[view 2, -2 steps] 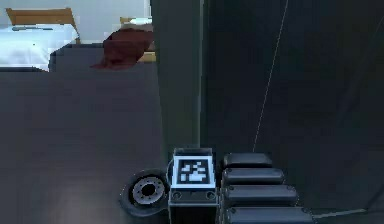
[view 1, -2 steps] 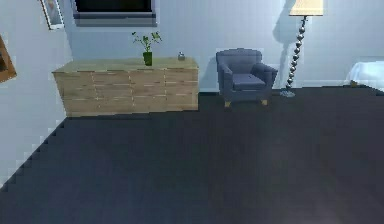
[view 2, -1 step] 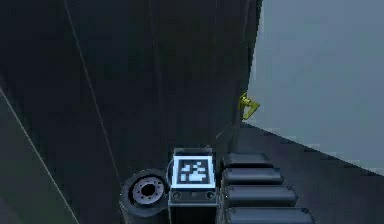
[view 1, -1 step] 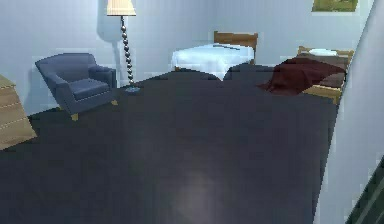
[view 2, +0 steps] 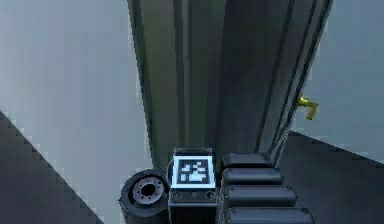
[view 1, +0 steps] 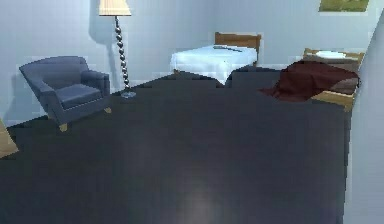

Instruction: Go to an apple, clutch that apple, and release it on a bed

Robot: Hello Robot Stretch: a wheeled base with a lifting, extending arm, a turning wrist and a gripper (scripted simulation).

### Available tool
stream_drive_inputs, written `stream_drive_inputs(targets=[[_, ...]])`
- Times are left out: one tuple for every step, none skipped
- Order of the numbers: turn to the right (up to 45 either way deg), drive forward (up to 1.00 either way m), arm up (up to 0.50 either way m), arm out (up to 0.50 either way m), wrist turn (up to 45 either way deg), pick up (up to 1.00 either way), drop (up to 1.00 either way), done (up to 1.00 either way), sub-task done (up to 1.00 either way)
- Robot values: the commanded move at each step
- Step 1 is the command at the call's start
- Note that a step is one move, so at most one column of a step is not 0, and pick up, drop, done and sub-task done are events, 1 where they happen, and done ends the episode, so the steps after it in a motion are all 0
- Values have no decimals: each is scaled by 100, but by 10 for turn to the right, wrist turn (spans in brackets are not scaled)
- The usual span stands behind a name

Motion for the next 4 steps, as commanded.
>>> stream_drive_inputs(targets=[[150, 0, 0, 0, 0, 0, 0, 0, 0], [0, 100, 0, 0, 0, 0, 0, 0, 0], [0, 100, 0, 0, 0, 0, 0, 0, 0], [30, 0, 0, 0, 0, 0, 0, 0, 0]])
